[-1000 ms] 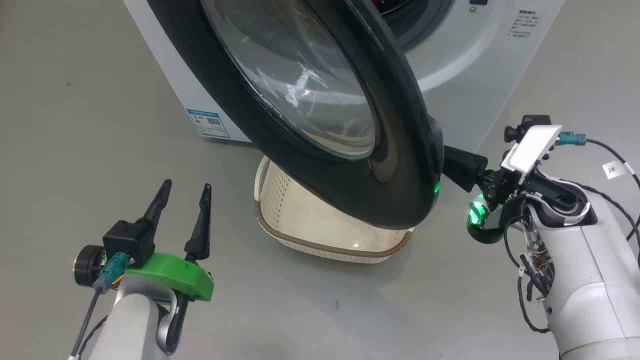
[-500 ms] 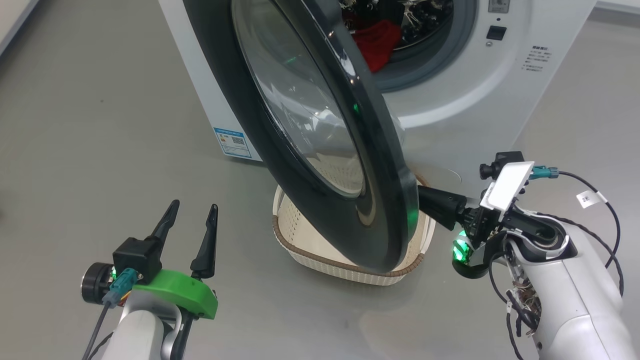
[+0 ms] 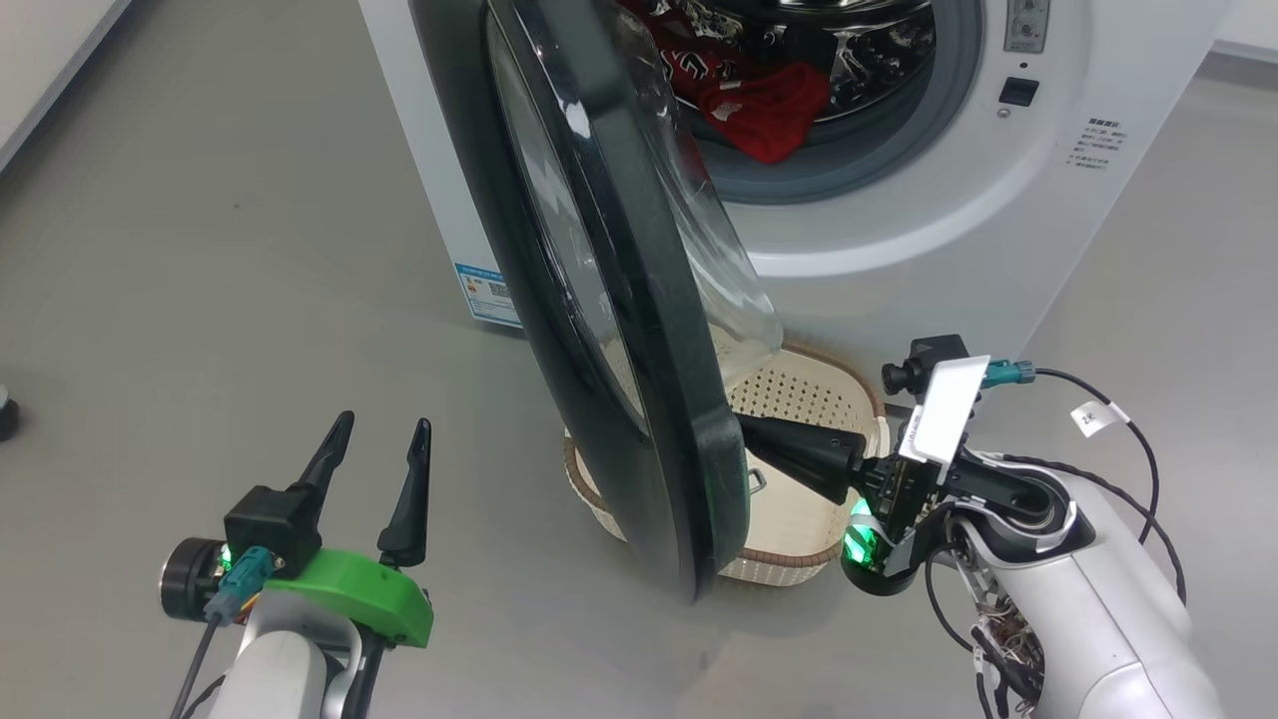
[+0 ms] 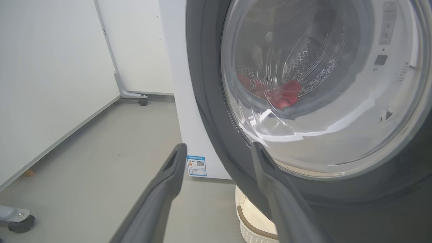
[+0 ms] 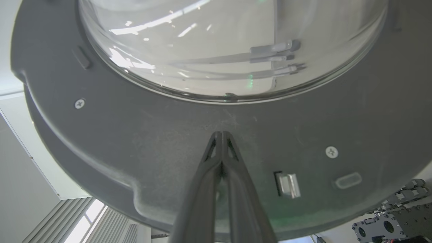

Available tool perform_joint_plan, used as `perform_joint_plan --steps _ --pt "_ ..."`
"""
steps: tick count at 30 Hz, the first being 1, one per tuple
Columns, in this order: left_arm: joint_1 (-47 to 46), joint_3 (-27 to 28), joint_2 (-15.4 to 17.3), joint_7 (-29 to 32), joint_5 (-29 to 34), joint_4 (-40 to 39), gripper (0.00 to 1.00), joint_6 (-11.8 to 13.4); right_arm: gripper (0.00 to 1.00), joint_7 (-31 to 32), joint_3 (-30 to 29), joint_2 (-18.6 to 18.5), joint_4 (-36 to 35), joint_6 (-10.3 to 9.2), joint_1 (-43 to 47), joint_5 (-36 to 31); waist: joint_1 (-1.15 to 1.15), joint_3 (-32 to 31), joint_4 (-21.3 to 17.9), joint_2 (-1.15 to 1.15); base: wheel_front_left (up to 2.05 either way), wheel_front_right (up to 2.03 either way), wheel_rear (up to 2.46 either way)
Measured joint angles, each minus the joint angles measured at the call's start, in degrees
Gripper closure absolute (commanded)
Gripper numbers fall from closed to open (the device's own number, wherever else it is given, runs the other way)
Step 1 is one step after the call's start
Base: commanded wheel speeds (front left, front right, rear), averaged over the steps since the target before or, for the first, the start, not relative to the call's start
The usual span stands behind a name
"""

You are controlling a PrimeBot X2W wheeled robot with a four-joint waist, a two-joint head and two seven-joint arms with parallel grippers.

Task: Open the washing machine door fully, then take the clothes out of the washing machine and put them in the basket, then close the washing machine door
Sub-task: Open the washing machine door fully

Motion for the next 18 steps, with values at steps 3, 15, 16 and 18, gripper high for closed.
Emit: perform_joint_plan --steps 3,15,16,18 --pt "0.0 -0.2 0.0 0.0 0.0 0.0 0.00 0.0 1.00 -0.5 0.9 0.0 -0.3 0.00 0.3 0.5 0.00 -0.2 0.2 0.00 0.00 0.00 0.00" --pt "1.1 -0.4 0.1 0.0 0.0 0.1 0.00 0.5 1.00 -3.1 7.9 0.0 -2.4 0.44 1.6 3.3 0.00 -1.0 1.6 0.00 0.00 0.00 0.00" --pt "1.1 -0.4 0.1 0.0 0.0 0.1 0.00 0.5 1.00 -3.2 8.1 -0.1 -2.4 0.44 1.6 3.4 0.00 -1.0 1.6 0.00 0.00 0.00 0.00" --pt "1.1 -0.4 0.1 0.0 0.0 0.0 0.00 0.5 1.00 -3.7 8.5 -0.1 -2.5 0.44 1.7 3.4 0.00 -1.1 1.8 0.00 0.00 0.00 0.00"
